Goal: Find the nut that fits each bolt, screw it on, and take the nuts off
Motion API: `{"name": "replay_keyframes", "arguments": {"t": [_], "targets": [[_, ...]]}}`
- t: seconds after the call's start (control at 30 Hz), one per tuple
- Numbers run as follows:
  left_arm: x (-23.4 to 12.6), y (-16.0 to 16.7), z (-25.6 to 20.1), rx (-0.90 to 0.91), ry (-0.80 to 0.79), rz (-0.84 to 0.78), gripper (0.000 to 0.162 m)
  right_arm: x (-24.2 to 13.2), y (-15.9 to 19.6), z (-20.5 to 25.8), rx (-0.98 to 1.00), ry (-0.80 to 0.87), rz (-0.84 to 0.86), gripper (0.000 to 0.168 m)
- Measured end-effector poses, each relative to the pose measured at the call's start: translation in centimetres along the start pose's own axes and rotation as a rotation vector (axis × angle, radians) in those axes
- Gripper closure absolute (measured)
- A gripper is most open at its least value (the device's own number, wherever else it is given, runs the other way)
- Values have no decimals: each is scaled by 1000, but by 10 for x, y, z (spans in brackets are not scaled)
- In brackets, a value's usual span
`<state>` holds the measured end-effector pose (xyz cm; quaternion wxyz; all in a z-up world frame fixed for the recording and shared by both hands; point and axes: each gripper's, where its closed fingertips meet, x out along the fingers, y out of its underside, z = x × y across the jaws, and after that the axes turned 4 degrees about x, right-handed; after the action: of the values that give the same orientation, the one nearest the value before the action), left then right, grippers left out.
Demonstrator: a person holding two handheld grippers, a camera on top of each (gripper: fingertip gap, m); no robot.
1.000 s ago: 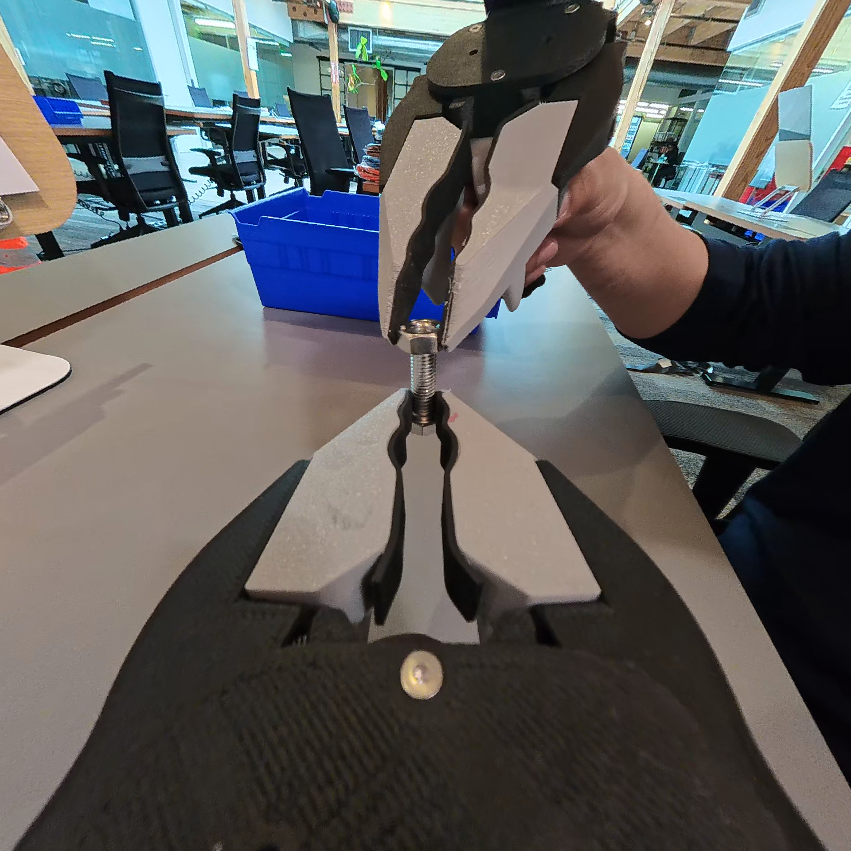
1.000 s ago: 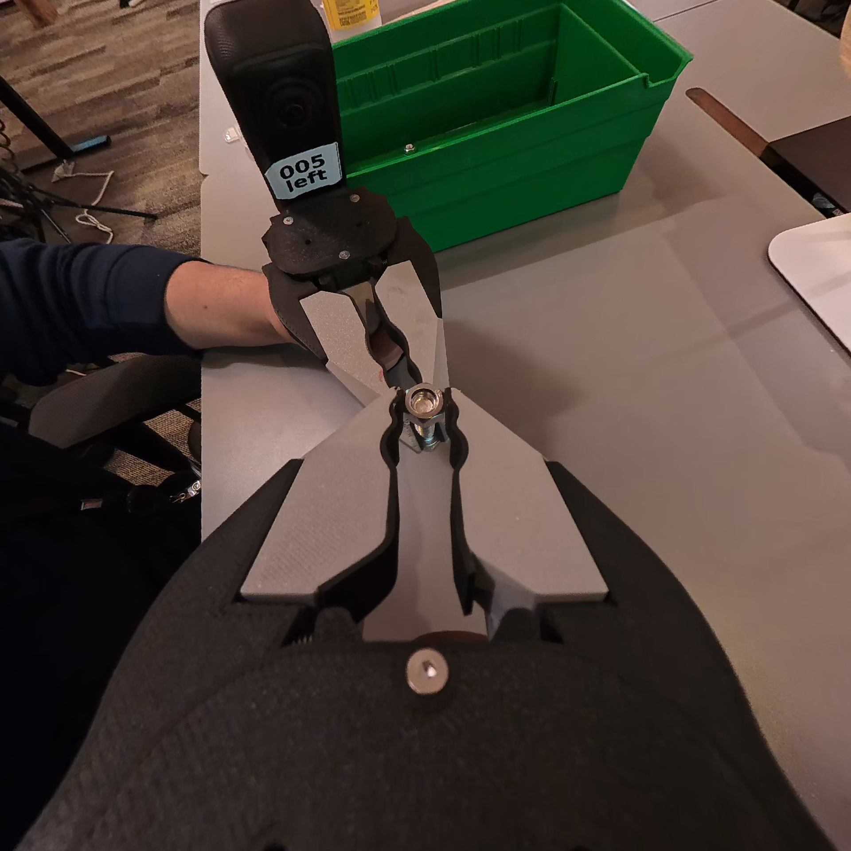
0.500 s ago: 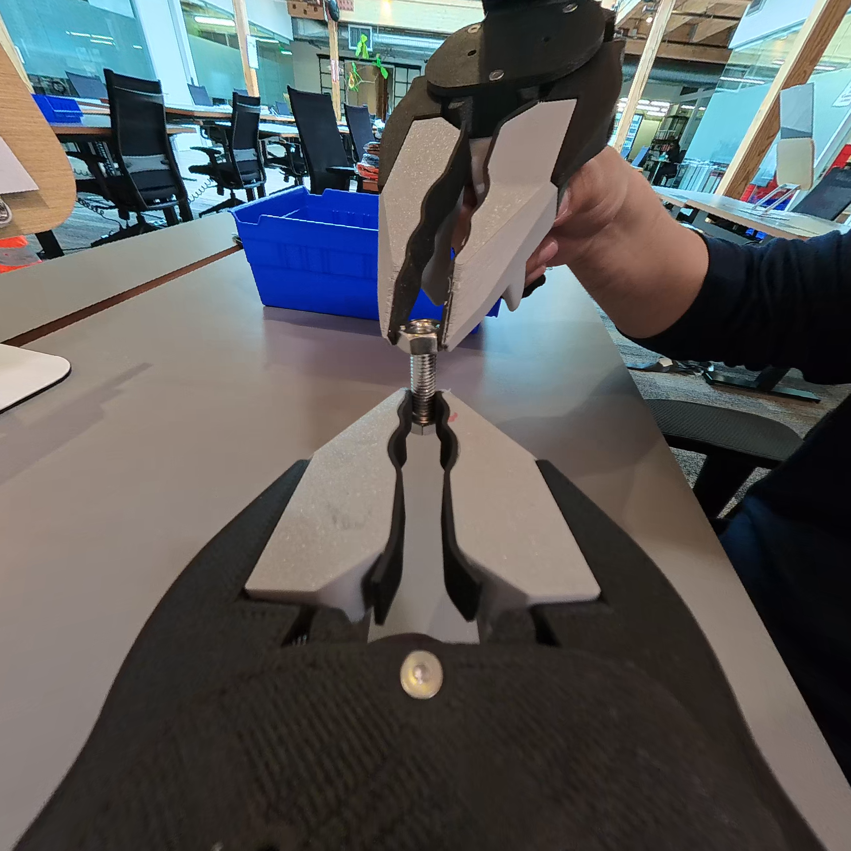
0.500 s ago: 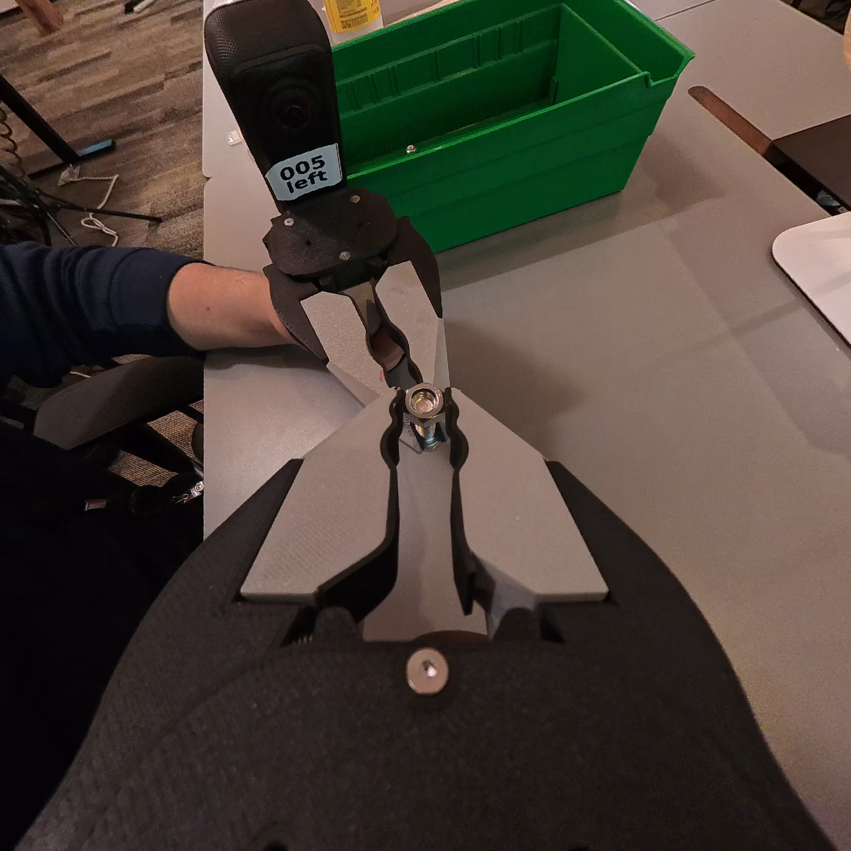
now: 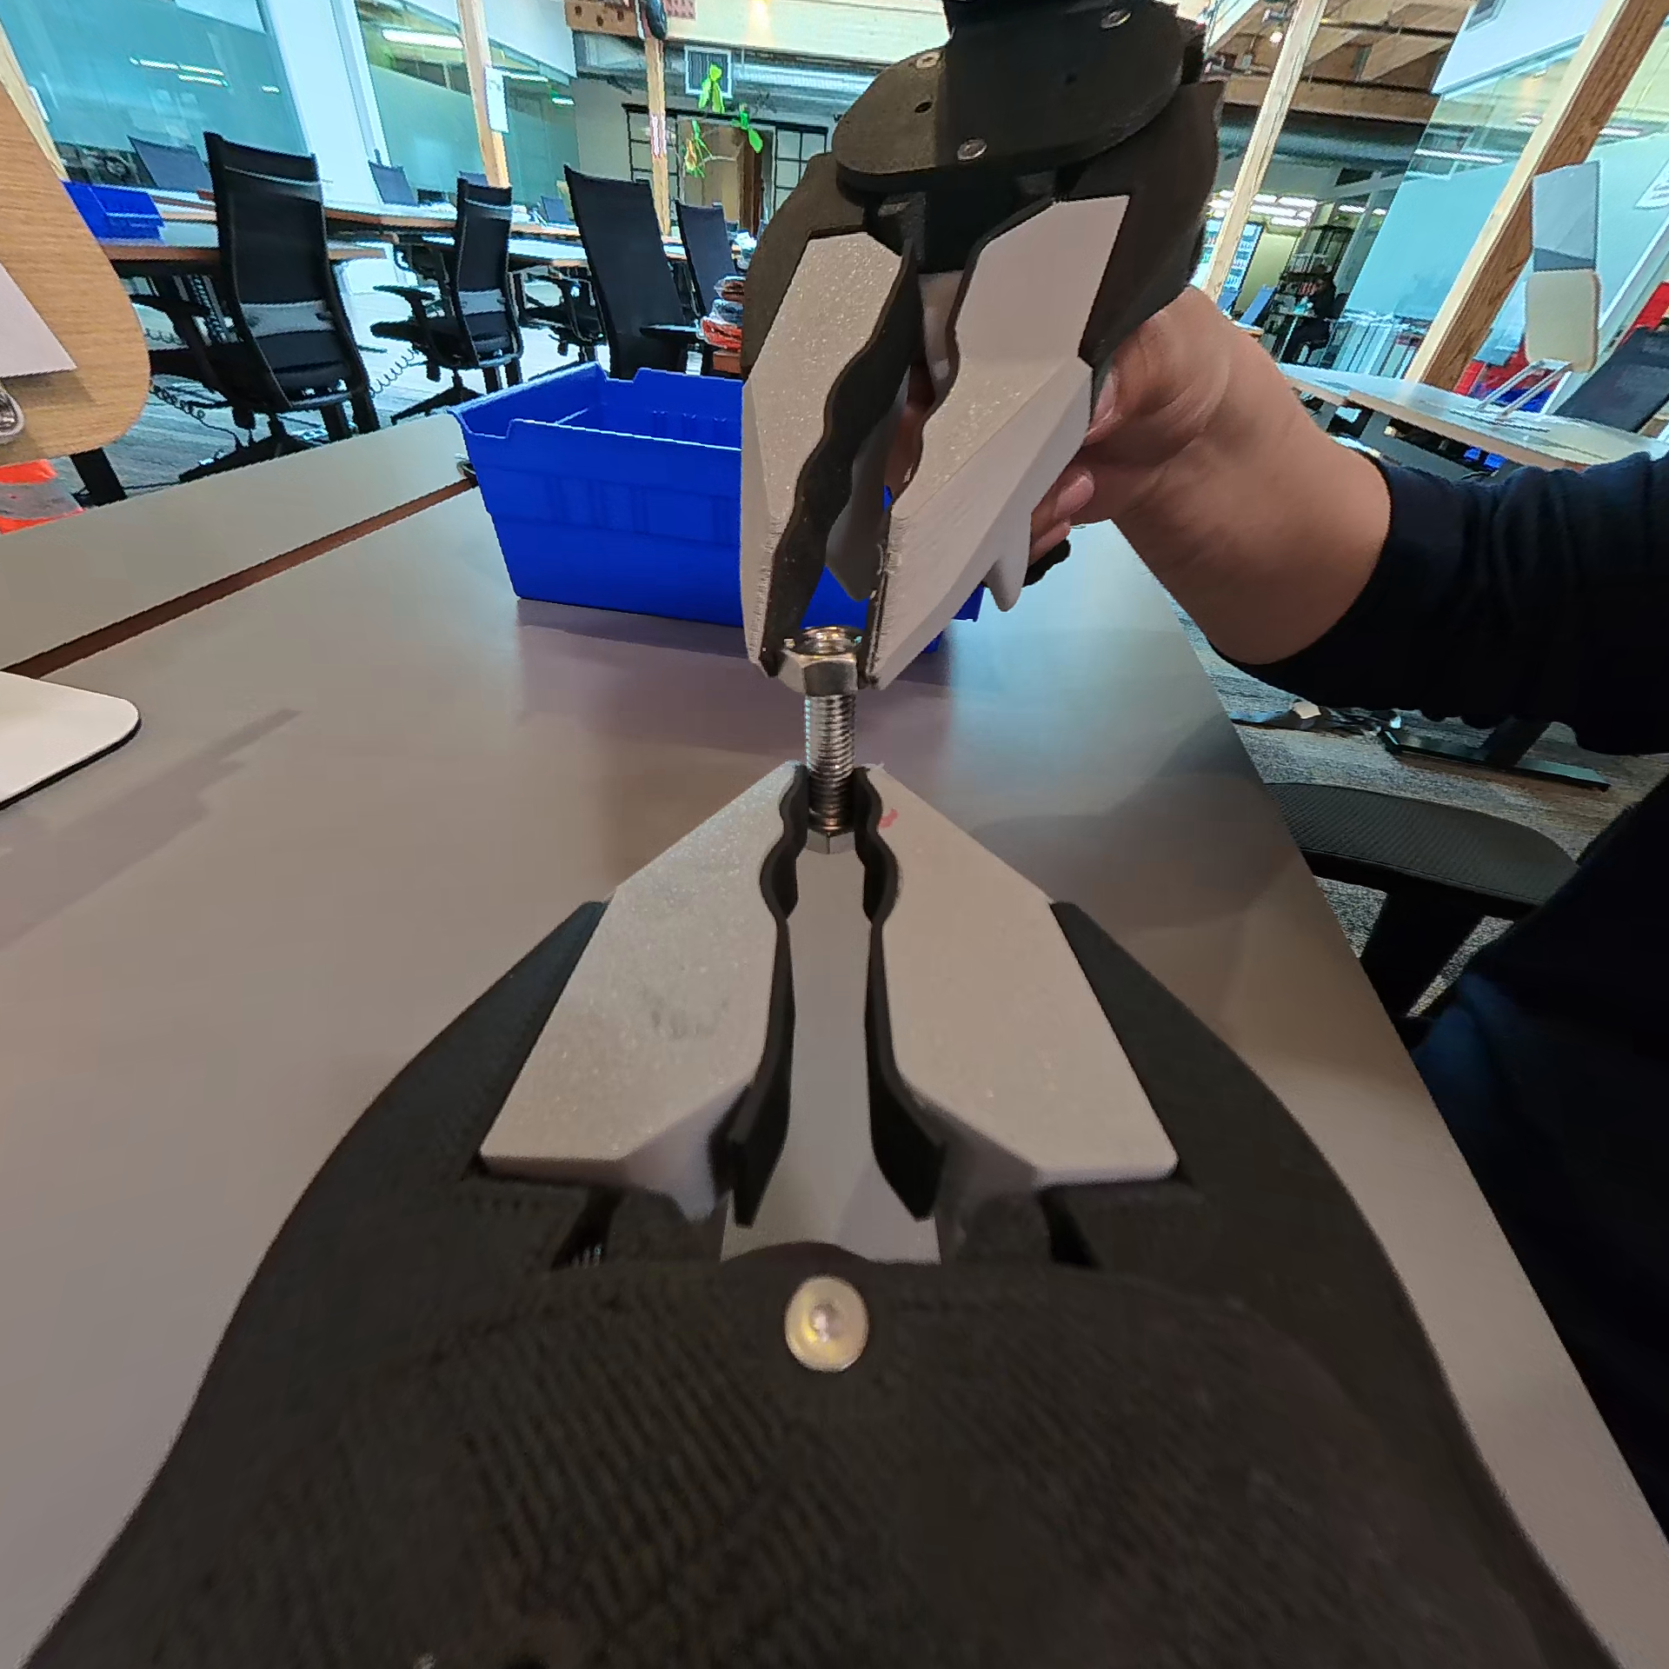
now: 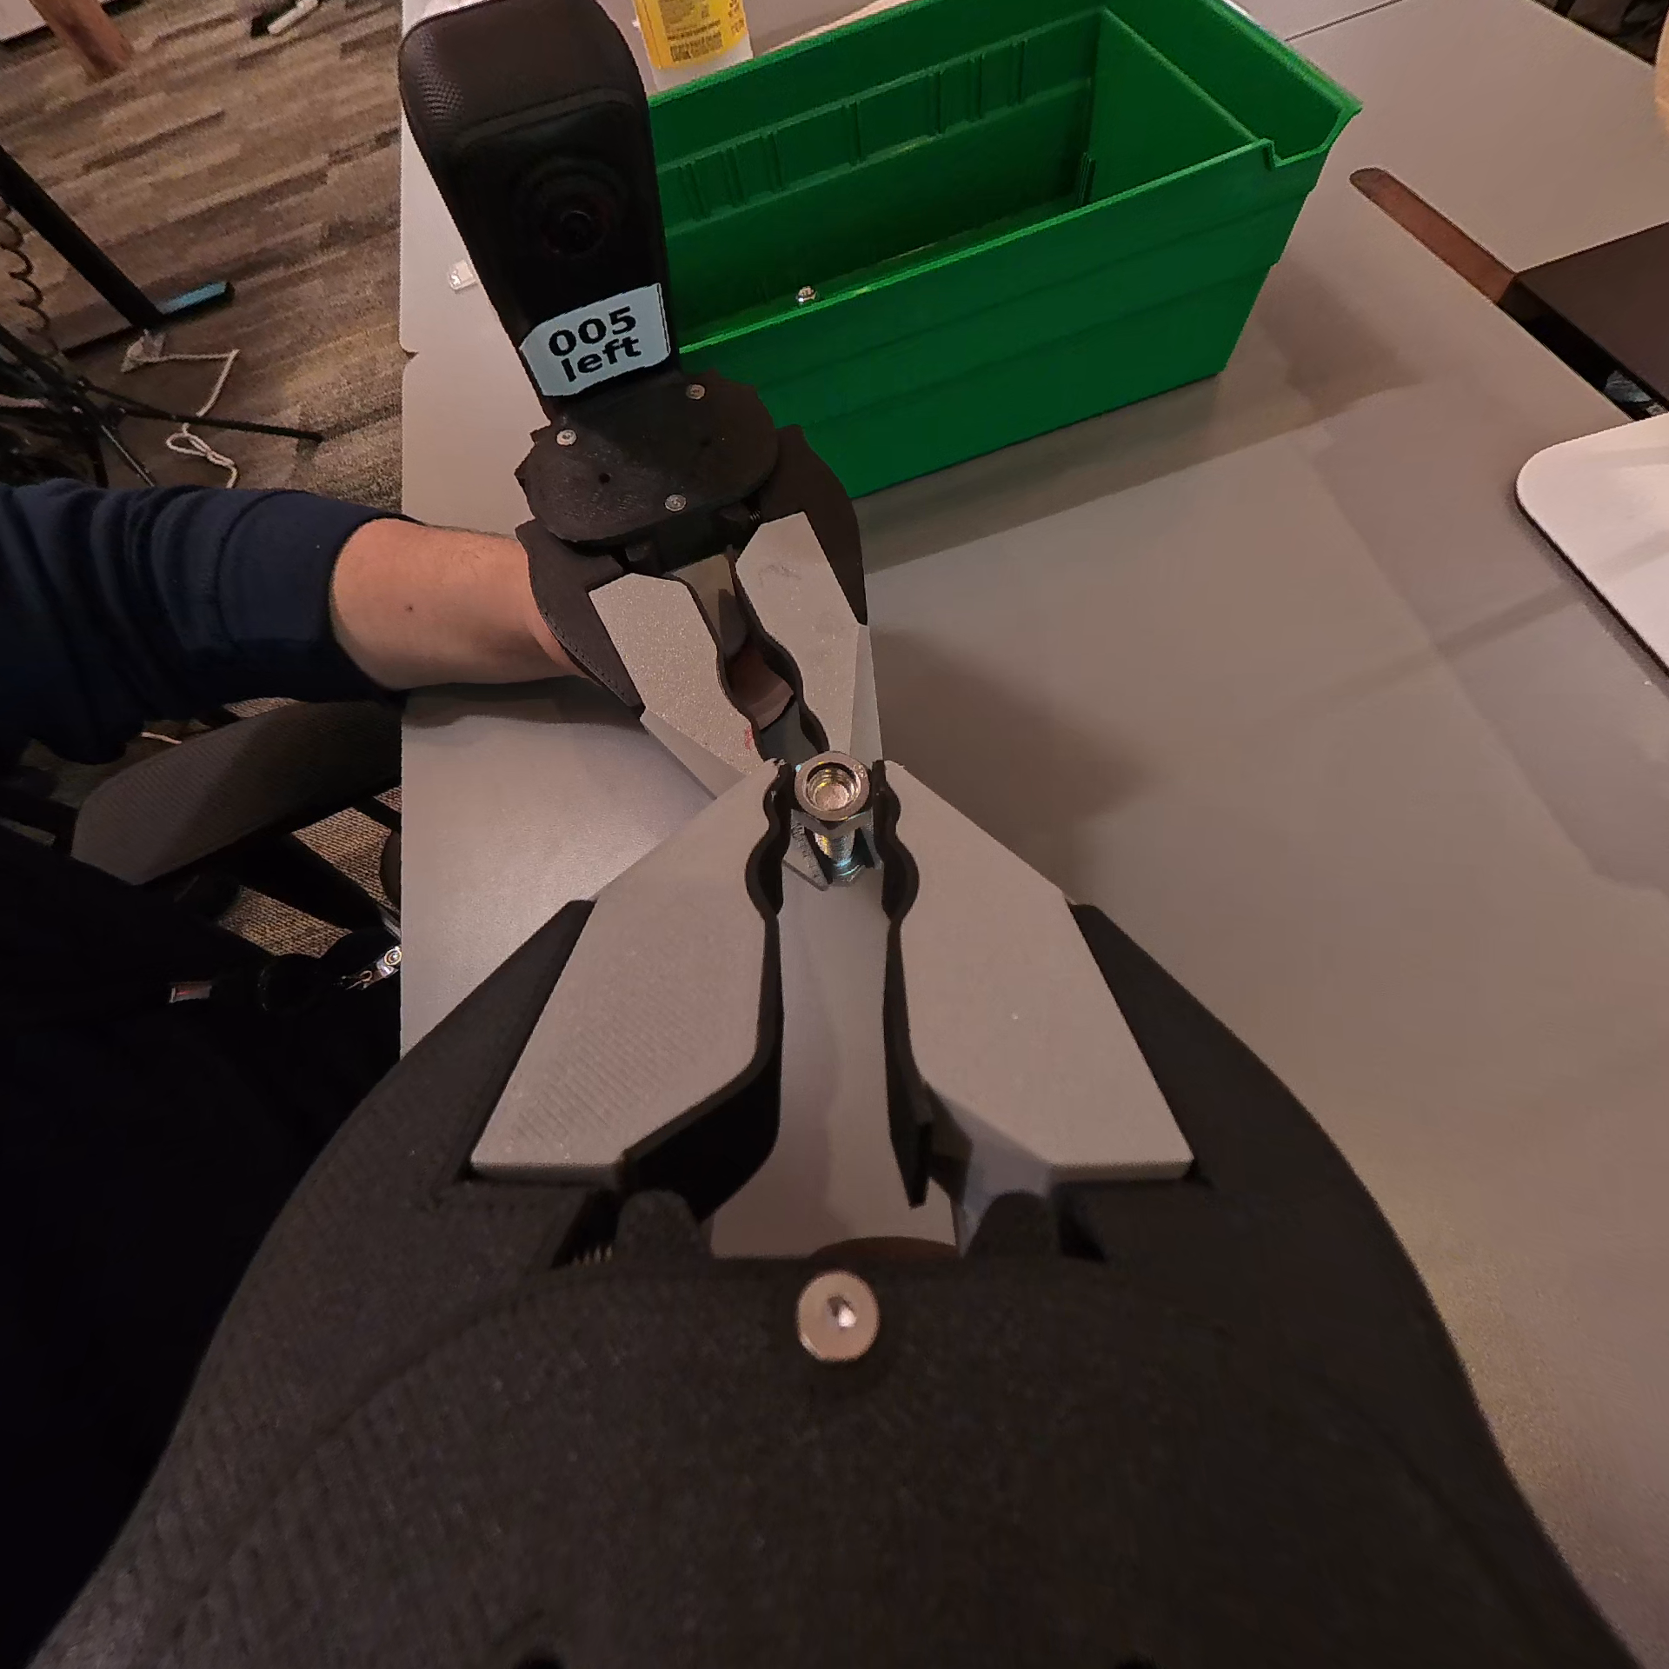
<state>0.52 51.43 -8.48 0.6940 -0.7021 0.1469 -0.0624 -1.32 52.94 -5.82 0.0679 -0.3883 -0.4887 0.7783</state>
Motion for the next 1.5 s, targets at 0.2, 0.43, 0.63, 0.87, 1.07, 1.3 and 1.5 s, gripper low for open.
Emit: {"name": "replay_keyframes", "arguments": {"t": [0.2,0.43,0.63,0.87,1.07,1.3,1.5], "targets": [[0,0,0,1,0,1,155,0,0,-1,5,4,-3,151],[0,-1,0,3,-1,-1,155,0,-2,0,9,-2,-12,148],[0,-1,0,3,-1,-3,155,-2,-6,3,6,-14,-32,145],[-1,-4,-2,10,3,-17,155,-22,-22,7,-8,-40,-228,140],[2,-3,-10,18,41,-18,155,-36,-15,22,20,-219,-422,133],[5,-6,-25,48,101,-34,155,-34,-3,31,-56,-247,-483,114],[8,-5,-33,54,129,-28,155,-24,4,39,-84,-259,-456,112]]}}
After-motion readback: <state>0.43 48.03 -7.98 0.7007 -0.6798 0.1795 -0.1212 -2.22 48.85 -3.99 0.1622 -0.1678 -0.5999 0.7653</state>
